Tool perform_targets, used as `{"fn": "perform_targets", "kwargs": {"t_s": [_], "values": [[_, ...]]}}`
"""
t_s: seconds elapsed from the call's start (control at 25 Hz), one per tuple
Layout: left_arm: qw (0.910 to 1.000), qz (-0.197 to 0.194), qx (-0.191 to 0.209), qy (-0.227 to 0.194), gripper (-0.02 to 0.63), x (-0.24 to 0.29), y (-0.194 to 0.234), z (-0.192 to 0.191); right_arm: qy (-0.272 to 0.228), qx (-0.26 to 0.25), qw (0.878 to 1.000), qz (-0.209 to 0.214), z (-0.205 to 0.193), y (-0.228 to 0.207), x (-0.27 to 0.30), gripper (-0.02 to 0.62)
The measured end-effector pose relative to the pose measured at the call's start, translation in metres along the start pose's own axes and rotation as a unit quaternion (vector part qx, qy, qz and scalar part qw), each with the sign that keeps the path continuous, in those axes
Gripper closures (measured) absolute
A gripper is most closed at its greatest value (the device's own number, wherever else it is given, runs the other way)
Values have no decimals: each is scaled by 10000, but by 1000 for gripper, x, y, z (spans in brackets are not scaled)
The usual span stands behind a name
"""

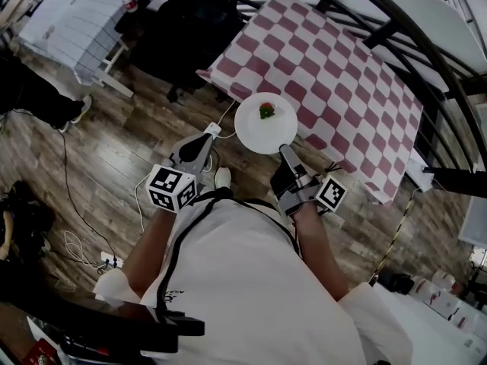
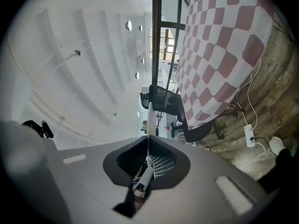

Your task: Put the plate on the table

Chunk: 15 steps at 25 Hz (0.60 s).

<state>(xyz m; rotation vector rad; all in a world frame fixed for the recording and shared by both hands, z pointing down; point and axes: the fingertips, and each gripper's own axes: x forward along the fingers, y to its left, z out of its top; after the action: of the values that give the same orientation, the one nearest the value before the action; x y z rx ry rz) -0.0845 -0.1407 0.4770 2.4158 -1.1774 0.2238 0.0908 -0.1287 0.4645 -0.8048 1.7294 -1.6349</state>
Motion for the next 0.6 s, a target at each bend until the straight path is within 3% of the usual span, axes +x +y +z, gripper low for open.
{"fn": "perform_targets", "kwargs": {"t_s": [0.6], "values": [[9999,-76,77,-54,598,23,59,27,-207,-19,9998,50,8,1,51,577]]}}
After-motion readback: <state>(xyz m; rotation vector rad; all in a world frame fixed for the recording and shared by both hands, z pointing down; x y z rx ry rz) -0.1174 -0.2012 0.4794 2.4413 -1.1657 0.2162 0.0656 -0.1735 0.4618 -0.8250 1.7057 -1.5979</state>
